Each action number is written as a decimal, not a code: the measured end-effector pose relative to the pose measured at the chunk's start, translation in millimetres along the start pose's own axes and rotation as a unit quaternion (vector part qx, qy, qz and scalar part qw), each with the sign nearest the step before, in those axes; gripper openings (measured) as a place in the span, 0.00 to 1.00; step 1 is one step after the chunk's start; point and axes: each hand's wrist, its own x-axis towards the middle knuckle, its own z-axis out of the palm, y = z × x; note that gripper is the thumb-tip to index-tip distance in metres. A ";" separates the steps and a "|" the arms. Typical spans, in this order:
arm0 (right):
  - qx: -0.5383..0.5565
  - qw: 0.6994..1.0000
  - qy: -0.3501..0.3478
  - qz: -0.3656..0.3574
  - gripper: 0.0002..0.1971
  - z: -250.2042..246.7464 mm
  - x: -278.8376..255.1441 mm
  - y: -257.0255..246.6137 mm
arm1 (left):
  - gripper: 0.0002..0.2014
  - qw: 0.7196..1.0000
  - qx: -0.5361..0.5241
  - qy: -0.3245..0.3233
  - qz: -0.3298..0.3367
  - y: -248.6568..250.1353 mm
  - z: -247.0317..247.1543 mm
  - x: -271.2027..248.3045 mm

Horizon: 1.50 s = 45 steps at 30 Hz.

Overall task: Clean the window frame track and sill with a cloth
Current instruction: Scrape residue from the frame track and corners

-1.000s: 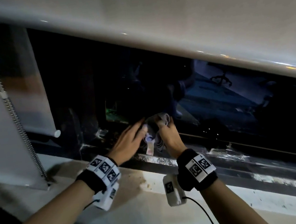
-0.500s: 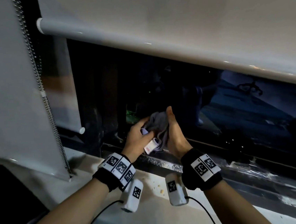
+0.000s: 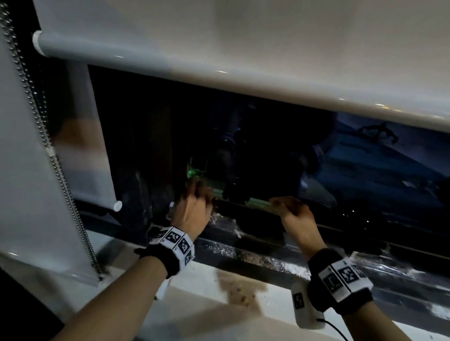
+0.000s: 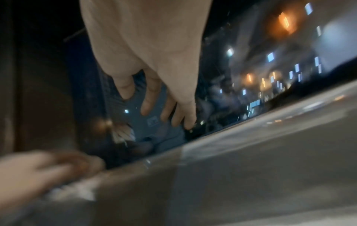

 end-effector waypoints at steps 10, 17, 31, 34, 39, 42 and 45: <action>-0.245 0.968 -0.007 -0.050 0.07 -31.6 -6.5 53.1 | 0.10 0.958 -0.272 -0.067 -0.068 18.6 -10.8 0.6; -0.280 0.956 0.007 -0.087 0.09 -31.0 -9.6 54.8 | 0.07 0.977 -0.186 0.029 -0.105 -2.5 -12.0 7.9; -0.309 0.944 0.014 -0.115 0.11 -30.7 -13.8 56.3 | 0.07 0.955 -0.282 -0.072 -0.048 15.2 -36.8 -2.8; -0.310 0.943 0.013 -0.119 0.11 -30.0 -13.3 55.6 | 0.06 0.976 -0.205 0.056 -0.049 1.0 -37.3 0.3; -0.306 0.943 0.011 -0.129 0.11 -32.1 -14.3 56.6 | 0.12 0.980 -0.158 0.039 -0.112 6.5 1.9 7.8; -0.306 0.944 0.014 -0.125 0.11 -30.5 -13.9 57.7 | 0.10 0.975 -0.143 0.063 -0.159 18.7 12.2 13.3; -0.303 0.944 0.016 -0.132 0.11 -28.5 -13.5 58.0 | 0.07 0.987 -0.102 0.037 -0.122 28.7 22.9 8.9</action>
